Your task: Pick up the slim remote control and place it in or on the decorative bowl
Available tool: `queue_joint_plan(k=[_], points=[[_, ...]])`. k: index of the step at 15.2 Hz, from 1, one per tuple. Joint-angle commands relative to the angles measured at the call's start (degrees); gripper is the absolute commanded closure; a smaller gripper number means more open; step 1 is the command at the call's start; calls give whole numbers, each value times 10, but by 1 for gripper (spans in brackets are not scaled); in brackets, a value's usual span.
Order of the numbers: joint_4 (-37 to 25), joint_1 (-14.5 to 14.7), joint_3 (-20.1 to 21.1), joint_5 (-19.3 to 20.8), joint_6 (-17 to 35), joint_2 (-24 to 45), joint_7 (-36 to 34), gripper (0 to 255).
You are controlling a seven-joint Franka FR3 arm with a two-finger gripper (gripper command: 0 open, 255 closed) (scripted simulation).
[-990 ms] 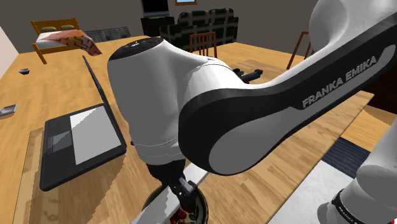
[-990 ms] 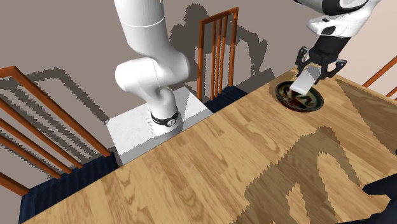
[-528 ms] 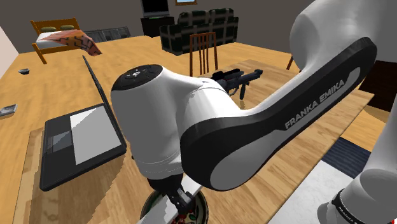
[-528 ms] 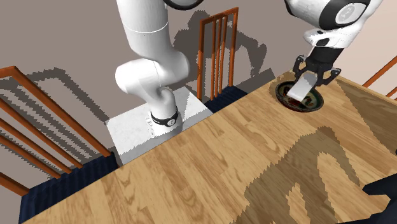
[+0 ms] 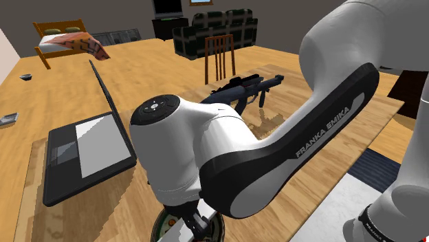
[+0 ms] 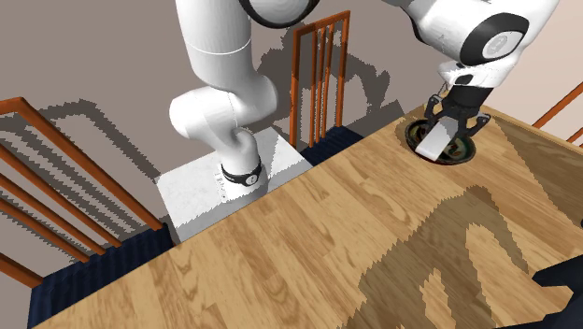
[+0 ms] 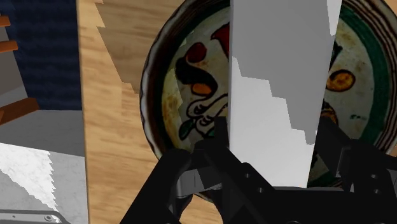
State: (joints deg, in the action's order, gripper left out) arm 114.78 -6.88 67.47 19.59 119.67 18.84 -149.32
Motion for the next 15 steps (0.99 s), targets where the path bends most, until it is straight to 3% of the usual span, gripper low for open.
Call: queue_joint_plan(k=[1, 5, 6, 11, 15], points=[[1, 2, -2, 2, 1, 2, -1, 255], [1, 2, -1, 2, 1, 2, -1, 255], [1, 2, -1, 2, 1, 2, -1, 0], [1, 2, -1, 2, 1, 2, -1, 0], [-40, -33, 37, -45, -57, -37, 30, 0]])
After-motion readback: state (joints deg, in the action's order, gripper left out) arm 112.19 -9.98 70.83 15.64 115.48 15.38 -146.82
